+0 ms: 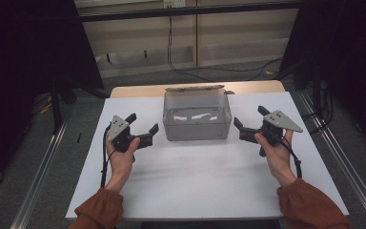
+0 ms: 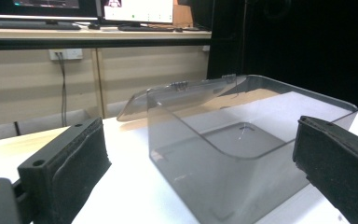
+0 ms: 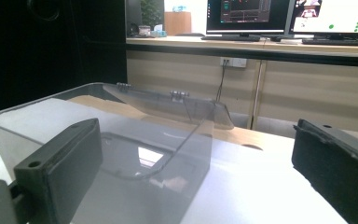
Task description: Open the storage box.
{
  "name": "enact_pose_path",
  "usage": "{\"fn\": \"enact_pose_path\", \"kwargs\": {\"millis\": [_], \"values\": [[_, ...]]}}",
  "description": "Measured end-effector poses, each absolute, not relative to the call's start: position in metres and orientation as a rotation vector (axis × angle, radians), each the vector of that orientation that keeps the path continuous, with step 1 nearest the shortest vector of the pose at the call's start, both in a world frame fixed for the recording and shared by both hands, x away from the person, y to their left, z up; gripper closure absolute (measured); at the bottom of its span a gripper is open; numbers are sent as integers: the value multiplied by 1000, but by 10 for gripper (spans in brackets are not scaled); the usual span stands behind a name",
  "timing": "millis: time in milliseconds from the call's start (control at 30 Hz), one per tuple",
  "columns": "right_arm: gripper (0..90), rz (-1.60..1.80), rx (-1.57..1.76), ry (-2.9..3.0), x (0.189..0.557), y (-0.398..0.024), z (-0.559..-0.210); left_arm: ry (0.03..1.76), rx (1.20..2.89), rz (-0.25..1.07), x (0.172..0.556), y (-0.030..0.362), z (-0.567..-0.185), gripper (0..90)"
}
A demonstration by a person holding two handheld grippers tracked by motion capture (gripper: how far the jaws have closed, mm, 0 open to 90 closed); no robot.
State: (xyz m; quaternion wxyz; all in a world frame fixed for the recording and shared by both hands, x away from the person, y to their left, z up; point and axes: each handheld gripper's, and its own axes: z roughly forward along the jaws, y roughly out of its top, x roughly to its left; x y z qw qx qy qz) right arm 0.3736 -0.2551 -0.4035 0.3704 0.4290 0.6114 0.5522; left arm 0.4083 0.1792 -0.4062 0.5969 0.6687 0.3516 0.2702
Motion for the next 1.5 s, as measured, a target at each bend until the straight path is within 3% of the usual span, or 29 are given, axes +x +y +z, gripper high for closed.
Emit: {"fn": "enact_pose_path", "kwargs": {"millis": [400,1500], "values": [[0,1375,1100,1548,349,-266,-410,831,1583,693,385,191,-417,29],[0,1301,1187,1504,278,-310,-432,934,1561,711,326,220,-430,28]]}}
